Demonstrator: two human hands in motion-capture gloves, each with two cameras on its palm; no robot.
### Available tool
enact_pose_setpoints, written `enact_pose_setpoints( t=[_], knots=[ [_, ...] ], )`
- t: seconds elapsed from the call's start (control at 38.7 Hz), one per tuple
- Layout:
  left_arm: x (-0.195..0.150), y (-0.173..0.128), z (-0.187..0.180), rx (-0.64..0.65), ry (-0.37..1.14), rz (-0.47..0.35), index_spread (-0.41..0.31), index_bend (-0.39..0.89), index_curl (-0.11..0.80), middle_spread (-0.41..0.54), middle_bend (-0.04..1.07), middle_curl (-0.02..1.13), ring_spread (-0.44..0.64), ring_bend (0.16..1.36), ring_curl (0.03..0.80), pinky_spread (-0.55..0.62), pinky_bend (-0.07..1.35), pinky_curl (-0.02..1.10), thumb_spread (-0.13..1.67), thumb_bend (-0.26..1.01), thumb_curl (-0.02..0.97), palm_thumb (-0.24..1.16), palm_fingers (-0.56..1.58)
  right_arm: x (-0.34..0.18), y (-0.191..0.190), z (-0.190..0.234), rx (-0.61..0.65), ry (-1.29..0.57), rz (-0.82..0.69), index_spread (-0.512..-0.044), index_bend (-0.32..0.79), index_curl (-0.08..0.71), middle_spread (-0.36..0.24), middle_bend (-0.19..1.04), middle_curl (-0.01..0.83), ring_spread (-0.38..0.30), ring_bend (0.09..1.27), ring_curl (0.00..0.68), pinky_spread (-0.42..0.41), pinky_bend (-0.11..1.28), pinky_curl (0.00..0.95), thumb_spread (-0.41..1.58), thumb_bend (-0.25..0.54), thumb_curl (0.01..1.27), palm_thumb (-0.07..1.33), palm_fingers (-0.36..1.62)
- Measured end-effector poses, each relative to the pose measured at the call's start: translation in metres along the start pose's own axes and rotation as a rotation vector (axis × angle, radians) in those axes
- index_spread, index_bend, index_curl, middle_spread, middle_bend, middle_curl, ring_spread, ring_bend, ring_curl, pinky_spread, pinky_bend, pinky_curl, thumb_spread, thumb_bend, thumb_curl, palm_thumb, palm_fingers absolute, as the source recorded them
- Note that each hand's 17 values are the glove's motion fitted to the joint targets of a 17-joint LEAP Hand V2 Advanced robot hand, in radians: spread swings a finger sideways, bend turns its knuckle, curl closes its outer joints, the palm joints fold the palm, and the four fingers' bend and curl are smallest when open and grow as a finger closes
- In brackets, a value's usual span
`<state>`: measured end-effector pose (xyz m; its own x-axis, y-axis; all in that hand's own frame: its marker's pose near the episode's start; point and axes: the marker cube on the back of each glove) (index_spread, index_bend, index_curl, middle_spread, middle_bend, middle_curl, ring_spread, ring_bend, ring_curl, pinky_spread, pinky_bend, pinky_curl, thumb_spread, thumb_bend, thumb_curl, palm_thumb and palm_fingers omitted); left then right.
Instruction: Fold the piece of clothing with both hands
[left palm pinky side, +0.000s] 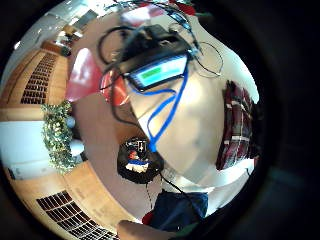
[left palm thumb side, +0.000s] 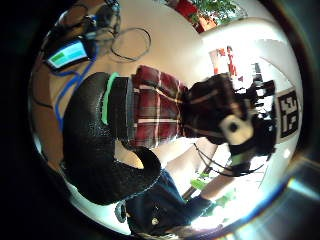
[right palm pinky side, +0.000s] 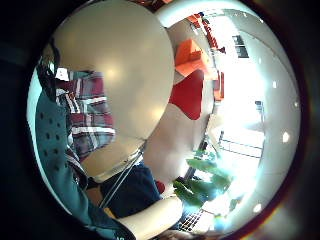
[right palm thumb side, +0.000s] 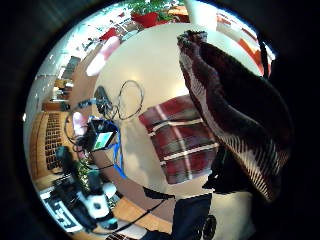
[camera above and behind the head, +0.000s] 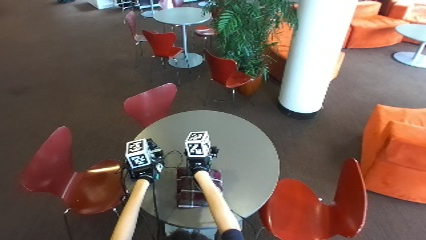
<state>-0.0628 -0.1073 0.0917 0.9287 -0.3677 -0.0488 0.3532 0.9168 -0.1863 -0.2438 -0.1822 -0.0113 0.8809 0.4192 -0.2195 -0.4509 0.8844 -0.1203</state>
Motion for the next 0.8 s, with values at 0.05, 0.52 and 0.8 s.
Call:
enact_pose_setpoints(
  t=[0.05, 0.52, 0.8],
  knots=[
    [-0.014, 0.004, -0.013, 0.020, 0.003, -0.027, 0.032, 0.14, 0.283, 0.250, 0.20, 0.30, 0.39, 0.60, 0.325, 0.29, 0.48, 0.36, 1.28, 0.15, 0.359, 0.49, 0.11, -0.016, 0.023, 0.000, 0.016, 0.014, -0.006, -0.269, 0.15, 0.437, -0.227, 0.44, 0.593, -0.235, 0.76, 0.529, -0.293, 0.75, 0.477, 0.31, -0.035, 0.71, 0.98, 1.26],
    [-0.095, 0.014, -0.045, 0.042, -0.018, -0.187, 0.039, 0.18, 0.326, 0.230, 0.16, 0.30, 0.37, 0.57, 0.303, 0.27, 0.42, 0.34, 1.27, 0.12, 0.425, 0.61, 0.19, -0.107, 0.003, 0.016, 0.080, -0.239, -0.302, -0.239, -0.04, 0.257, -0.186, 0.40, 0.582, -0.220, 0.82, 0.520, -0.323, 0.84, 0.464, 0.89, -0.034, 0.58, 0.78, 0.98],
    [-0.074, 0.020, -0.093, 0.092, -0.094, -0.183, 0.008, 0.16, 0.327, 0.212, 0.17, 0.30, 0.35, 0.57, 0.298, 0.26, 0.43, 0.34, 1.29, -0.01, 0.378, 0.44, 0.20, -0.026, 0.034, -0.066, 0.265, -0.312, -0.284, -0.236, 0.08, 0.231, -0.123, 0.27, 0.503, -0.154, 0.62, 0.429, -0.130, 0.74, 0.408, 1.04, -0.020, 0.52, 0.76, 0.77]
  ],
)
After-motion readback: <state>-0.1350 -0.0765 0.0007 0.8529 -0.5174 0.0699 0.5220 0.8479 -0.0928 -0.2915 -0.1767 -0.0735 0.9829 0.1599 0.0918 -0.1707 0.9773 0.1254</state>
